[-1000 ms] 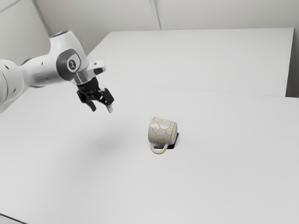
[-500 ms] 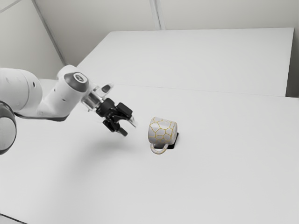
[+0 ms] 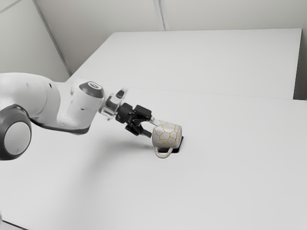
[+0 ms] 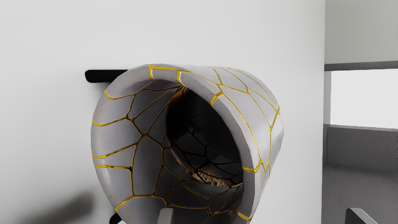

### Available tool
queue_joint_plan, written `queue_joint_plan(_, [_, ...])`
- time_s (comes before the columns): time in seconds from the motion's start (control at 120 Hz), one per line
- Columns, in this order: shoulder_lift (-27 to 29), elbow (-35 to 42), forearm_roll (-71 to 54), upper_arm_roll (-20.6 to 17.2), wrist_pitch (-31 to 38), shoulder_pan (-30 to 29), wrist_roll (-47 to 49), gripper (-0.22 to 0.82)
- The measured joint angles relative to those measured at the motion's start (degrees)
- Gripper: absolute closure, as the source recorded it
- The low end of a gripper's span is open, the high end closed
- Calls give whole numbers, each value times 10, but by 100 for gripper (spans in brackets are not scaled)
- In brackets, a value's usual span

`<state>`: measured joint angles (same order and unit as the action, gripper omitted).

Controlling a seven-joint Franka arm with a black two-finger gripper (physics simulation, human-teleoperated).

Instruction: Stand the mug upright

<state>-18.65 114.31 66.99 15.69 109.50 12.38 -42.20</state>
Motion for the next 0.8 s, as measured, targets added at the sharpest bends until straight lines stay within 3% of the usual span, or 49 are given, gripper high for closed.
queue_joint_plan(0.408, [-1, 16, 47, -3, 45, 24, -1, 2])
queue_joint_plan(0.542, [-2, 16, 52, -4, 51, 30, 0, 14])
queue_joint_plan(0.725, [-3, 20, 54, -5, 57, 31, 1, 49])
queue_joint_plan(0.8, [-2, 20, 53, -5, 59, 31, 2, 57])
